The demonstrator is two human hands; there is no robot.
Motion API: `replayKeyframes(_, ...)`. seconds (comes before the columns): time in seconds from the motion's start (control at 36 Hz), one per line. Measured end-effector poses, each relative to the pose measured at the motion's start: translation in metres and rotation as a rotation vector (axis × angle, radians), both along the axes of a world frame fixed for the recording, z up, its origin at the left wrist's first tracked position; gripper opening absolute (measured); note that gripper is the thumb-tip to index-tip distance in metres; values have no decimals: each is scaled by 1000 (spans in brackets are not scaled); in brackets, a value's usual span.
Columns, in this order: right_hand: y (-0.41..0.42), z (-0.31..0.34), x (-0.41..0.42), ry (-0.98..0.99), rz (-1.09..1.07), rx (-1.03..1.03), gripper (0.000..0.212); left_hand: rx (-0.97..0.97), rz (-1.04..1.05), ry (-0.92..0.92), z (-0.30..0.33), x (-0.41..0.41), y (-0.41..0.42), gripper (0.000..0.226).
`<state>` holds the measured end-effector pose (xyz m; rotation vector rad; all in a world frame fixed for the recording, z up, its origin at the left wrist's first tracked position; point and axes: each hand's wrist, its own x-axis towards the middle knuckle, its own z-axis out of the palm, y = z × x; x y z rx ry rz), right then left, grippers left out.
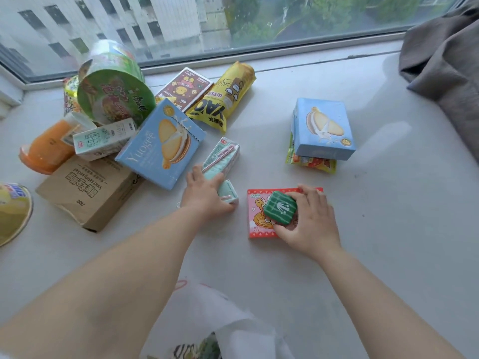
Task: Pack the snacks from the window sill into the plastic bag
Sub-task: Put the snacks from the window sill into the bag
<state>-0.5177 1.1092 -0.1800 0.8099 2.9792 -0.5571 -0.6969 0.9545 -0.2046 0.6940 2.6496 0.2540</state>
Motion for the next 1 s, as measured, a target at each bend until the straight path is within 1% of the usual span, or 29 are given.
replayKeyframes(0.08,10,5,-10,-168,158,22,110,-13,-9,-14,0,-2,-1,62)
replayKeyframes(0.14,17,7,-21,-253,279,69,121,-13,-16,-28,2,-2,0,63)
replayKeyframes(0.22,23,10,-32,-328,441,174,128,-22,-32,-30,7,0,0,63)
replayKeyframes(0.28,8,23,-22,-378,568,184,128,-48,-12,-24,23,20,-19,64)
replayKeyframes(0.39,9,20,-20,-344,579,177,122,-29,-34,-7,24,22,-16,64)
replayKeyframes(0.47,15,21,-24,-313,555,194,115,-26,-48,0,26,18,-11,64)
replayKeyframes(0.56,7,15,-23,-331,493,168,111,-24,-31,-8,24,18,-9,63)
replayKeyframes(0.69,-19,0,-7,-334,205,56,102,21,33,-83,22,31,-17,57)
replayKeyframes(0.75,-27,8,0,-329,121,-9,102,47,68,-105,33,40,-27,58)
replayKeyframes(0.83,-32,26,5,-277,-10,-151,102,109,109,-89,56,51,-43,59)
replayKeyframes(0.89,-33,42,7,-260,-57,-232,102,151,131,-74,75,56,-51,61)
replayKeyframes(1.0,-42,75,20,-212,-116,-290,101,251,188,-60,120,69,-69,67)
